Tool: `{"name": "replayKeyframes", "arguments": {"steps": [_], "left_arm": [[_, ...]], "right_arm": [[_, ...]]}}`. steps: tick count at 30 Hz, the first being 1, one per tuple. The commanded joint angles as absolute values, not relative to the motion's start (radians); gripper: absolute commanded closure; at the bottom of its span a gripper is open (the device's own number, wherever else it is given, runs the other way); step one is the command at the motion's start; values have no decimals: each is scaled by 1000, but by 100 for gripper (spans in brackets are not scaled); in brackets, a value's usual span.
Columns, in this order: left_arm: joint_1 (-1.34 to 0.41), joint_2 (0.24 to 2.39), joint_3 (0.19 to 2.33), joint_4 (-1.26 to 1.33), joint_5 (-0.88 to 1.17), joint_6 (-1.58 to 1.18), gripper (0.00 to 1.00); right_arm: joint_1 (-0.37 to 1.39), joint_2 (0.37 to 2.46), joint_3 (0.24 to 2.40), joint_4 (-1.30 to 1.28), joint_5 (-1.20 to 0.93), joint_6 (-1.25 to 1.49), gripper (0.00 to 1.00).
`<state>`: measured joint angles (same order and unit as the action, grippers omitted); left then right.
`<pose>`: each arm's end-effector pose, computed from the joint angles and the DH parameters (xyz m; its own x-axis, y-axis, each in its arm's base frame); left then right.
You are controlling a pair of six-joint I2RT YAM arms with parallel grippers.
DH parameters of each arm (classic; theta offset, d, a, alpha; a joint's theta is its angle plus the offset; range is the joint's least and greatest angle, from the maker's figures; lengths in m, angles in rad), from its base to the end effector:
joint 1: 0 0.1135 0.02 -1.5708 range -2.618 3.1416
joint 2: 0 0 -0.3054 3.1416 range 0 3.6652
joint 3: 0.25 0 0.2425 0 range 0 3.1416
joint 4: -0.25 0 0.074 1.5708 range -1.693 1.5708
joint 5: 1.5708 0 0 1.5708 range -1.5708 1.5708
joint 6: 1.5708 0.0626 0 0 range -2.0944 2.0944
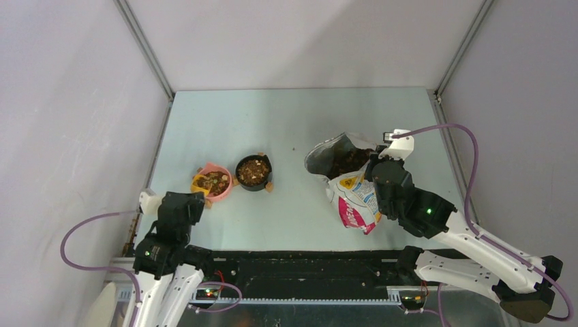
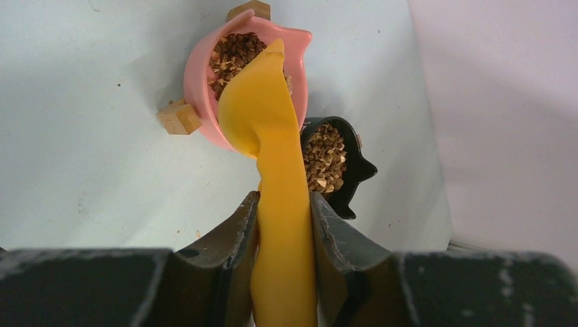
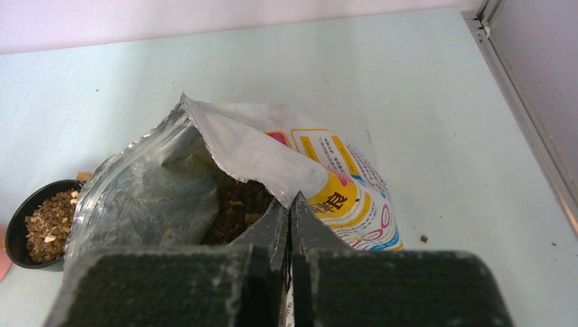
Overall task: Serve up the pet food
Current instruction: Pour the pet food into the pet food bowl.
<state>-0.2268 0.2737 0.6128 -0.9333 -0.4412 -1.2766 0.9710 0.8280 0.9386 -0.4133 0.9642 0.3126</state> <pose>0.0409 0.0180 0.2577 -0.0228 -0.8829 -0.4691 -0.5631 0.3990 -0.7237 0.1243 0.0907 0.3913 -0.1687 0.0639 -0.9836 0.0252 0.9978 0.0605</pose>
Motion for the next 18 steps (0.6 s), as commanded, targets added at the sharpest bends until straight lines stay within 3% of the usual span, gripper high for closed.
{"name": "replayKeyframes", "arguments": {"steps": [1, 18], "left_arm": [[-220, 331, 667, -911, -444, -1242, 100], [-218, 487, 731, -894, -419, -1148, 100]], "right_arm": [[969, 810, 972, -276, 998, 316, 100], [969, 807, 972, -278, 998, 317, 100]]}}
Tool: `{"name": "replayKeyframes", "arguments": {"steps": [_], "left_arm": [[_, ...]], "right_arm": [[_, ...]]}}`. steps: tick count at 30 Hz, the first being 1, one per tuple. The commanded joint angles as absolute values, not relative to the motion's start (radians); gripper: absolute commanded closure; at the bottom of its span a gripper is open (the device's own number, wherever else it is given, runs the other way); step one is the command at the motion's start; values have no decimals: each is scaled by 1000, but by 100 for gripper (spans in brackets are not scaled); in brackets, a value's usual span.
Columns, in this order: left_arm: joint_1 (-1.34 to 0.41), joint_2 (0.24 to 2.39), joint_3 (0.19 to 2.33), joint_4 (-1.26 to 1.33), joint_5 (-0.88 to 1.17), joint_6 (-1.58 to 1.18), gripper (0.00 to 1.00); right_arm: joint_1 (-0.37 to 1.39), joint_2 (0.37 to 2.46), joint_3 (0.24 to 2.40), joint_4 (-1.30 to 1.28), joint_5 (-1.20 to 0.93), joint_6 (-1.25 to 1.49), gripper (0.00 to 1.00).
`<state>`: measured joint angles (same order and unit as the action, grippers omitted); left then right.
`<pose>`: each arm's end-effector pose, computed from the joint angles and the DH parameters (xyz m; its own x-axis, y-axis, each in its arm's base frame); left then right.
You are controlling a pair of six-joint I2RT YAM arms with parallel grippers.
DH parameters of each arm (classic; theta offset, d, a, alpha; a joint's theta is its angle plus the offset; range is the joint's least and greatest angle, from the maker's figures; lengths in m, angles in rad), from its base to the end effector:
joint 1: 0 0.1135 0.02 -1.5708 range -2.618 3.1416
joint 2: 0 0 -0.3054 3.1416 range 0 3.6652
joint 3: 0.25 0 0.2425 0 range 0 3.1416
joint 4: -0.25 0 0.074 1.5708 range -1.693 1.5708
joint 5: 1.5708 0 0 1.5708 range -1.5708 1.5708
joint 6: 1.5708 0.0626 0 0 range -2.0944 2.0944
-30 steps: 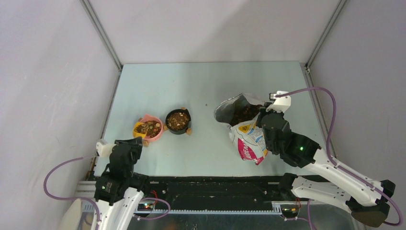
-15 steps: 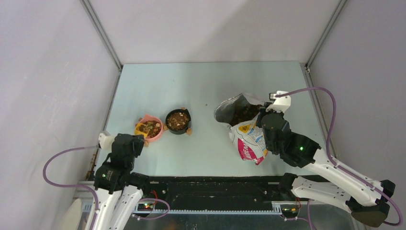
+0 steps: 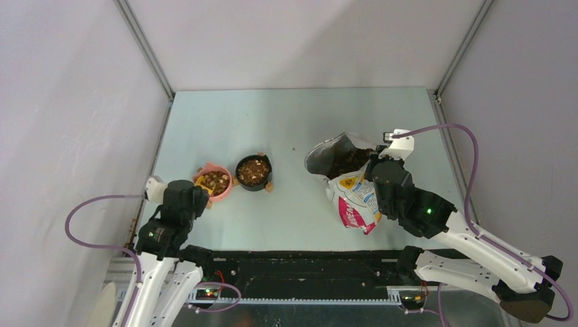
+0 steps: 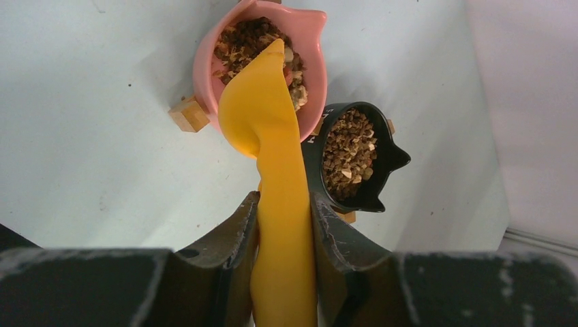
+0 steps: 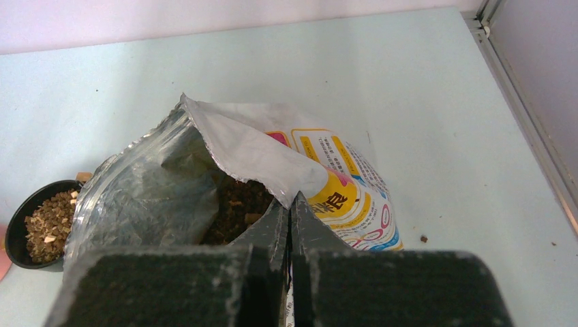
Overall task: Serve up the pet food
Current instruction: Pour the pet food into the pet food bowl.
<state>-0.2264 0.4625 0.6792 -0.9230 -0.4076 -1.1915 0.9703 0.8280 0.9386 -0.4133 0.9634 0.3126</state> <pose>0.0672 0.0100 0.2735 -0.1526 -0.8400 -0.5207 -0.6200 0.4917 -0.6114 0.1244 0.0907 0.3913 -0.1689 0.0640 -0.9836 0.0252 0.9978 0.0606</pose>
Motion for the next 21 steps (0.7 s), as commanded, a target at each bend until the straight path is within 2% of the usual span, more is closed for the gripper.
{"name": "replayKeyframes", "arguments": {"steps": [1, 21], "left_arm": [[-219, 493, 739, -900, -419, -1141, 100], [-219, 560, 843, -984, -473, -1054, 100]], "right_arm": [[969, 807, 972, -278, 997, 318, 100], [967, 808, 972, -276, 999, 316, 100]]}}
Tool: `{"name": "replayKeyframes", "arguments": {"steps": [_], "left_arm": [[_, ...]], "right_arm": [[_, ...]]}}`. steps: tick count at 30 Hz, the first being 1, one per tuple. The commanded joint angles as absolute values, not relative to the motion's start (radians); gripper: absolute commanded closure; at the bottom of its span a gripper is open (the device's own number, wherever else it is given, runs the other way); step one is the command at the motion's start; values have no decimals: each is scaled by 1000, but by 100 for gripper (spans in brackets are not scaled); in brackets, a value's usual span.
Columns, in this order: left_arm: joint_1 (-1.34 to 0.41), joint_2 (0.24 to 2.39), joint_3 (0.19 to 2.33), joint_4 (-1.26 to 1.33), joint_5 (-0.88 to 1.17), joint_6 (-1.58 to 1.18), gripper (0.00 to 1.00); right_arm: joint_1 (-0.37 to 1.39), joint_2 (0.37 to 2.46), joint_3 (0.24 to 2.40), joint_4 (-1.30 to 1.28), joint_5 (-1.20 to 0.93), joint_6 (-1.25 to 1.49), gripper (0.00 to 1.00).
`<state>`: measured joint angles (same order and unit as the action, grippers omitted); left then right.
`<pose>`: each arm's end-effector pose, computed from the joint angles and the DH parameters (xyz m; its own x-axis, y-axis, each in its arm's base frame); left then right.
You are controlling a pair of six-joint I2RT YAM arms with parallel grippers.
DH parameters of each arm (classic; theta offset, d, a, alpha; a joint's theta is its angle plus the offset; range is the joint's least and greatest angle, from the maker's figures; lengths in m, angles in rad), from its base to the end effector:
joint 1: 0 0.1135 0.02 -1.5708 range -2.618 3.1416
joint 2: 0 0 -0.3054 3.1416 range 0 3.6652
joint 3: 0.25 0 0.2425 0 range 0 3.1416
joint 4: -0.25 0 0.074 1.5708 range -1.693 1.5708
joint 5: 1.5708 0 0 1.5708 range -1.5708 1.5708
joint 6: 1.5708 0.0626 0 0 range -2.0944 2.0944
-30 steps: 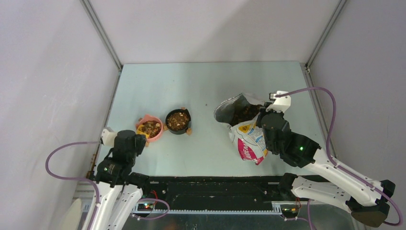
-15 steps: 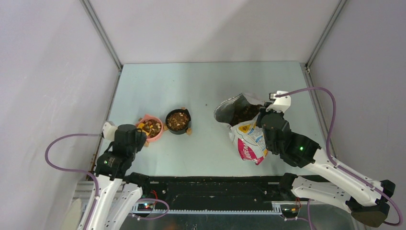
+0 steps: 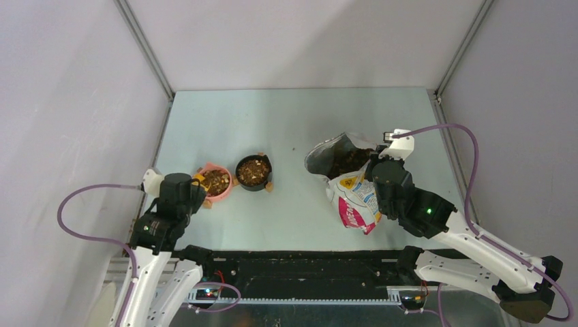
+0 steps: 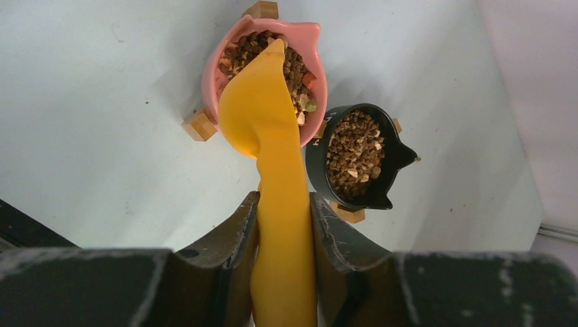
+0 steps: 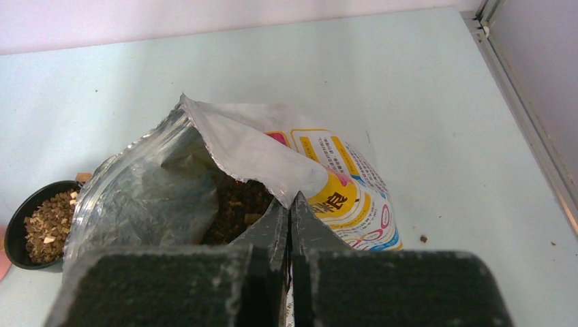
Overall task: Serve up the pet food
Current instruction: Pour the pet food into the pet food bowl.
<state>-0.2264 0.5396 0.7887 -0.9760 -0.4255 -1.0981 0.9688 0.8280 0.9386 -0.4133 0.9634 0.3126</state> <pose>0.0729 0.0097 0.2994 -0.2093 -0.7840 -0.5844 -0.6203 0.5685 -0.5404 0.1245 0.0905 0.3913 -0.1688 0.0643 -0.9836 0.0267 0.9978 0.0606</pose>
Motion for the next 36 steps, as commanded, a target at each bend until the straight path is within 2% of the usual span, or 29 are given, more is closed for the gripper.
{"name": "replayKeyframes", "arguments": {"steps": [1, 36], "left_arm": [[-218, 563, 846, -986, -471, -1047, 100], [-219, 810, 956, -930, -325, -833, 100]], "right_arm": [[968, 810, 972, -276, 999, 316, 100], [959, 824, 973, -273, 1000, 304, 100]]}}
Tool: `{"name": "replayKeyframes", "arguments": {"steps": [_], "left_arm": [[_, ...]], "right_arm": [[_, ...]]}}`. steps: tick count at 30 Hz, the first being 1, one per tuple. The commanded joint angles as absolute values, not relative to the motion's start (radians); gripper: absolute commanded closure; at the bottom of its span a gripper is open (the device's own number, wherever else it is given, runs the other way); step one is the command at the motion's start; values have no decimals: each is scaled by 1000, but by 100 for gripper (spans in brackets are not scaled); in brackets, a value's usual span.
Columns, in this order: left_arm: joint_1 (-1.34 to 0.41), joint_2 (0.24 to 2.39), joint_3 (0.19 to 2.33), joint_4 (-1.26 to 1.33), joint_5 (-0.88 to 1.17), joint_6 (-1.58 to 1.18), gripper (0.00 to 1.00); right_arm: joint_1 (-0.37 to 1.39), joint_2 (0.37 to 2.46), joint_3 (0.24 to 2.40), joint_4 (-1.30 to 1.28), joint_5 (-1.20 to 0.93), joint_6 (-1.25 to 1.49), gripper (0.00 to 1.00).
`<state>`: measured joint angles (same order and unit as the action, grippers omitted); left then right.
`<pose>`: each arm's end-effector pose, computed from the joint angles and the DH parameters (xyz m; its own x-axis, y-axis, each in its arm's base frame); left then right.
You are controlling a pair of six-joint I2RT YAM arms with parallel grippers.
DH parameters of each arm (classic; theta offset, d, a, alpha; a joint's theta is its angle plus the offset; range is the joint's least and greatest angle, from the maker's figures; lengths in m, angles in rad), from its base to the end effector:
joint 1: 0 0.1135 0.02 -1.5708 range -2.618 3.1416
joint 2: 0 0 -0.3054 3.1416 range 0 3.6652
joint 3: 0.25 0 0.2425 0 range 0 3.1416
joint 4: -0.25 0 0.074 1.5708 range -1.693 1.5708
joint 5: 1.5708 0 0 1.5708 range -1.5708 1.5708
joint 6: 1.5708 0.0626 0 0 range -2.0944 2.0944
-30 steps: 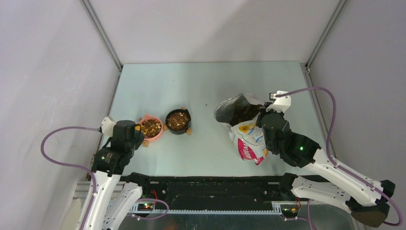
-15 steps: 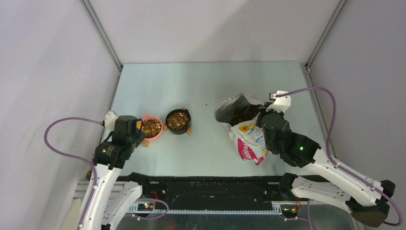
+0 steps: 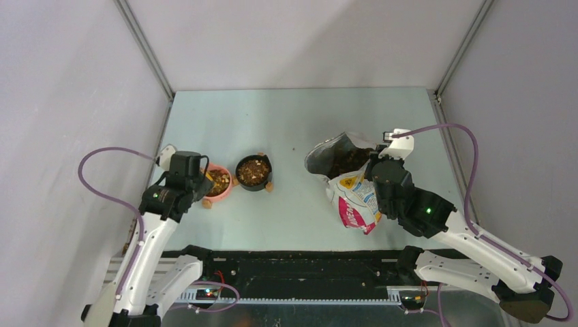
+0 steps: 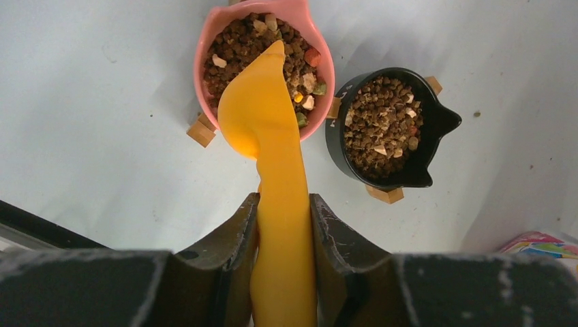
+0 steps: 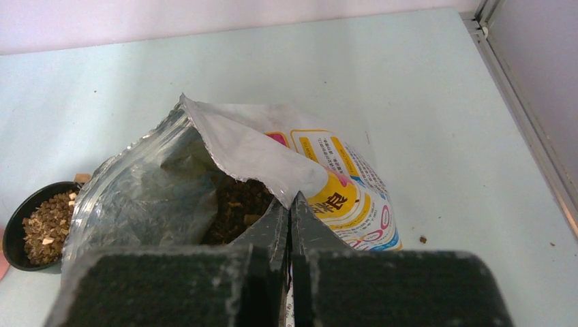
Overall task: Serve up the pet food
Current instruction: Pour the pet food into the pet food bowl.
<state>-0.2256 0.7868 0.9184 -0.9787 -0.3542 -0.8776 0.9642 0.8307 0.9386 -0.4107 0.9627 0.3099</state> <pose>0.1192 -0.0051 0.3206 -0.4559 -0.6356 -0.6230 -0.5708 0.7459 -0.3433 0.1254 0.0906 0.3912 -0.1688 0.0623 -0.9837 0.0302 0.9979 0.0580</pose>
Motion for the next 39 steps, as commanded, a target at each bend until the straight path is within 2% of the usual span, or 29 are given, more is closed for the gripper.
{"name": "replayKeyframes", "arguments": {"steps": [1, 8, 29, 39], "left_arm": [[-218, 816, 957, -928, -317, -829, 100], [-218, 870, 982, -911, -293, -818, 100], [-220, 943, 1147, -1155, -418, -696, 100], [-220, 811, 1130, -1021, -316, -680, 100]], "right_arm": [[958, 823, 973, -273, 1000, 303, 100], [957, 825, 973, -274, 997, 305, 100], [951, 831, 972, -271, 986, 300, 100], [952, 821, 973, -276, 978, 307, 100]]}}
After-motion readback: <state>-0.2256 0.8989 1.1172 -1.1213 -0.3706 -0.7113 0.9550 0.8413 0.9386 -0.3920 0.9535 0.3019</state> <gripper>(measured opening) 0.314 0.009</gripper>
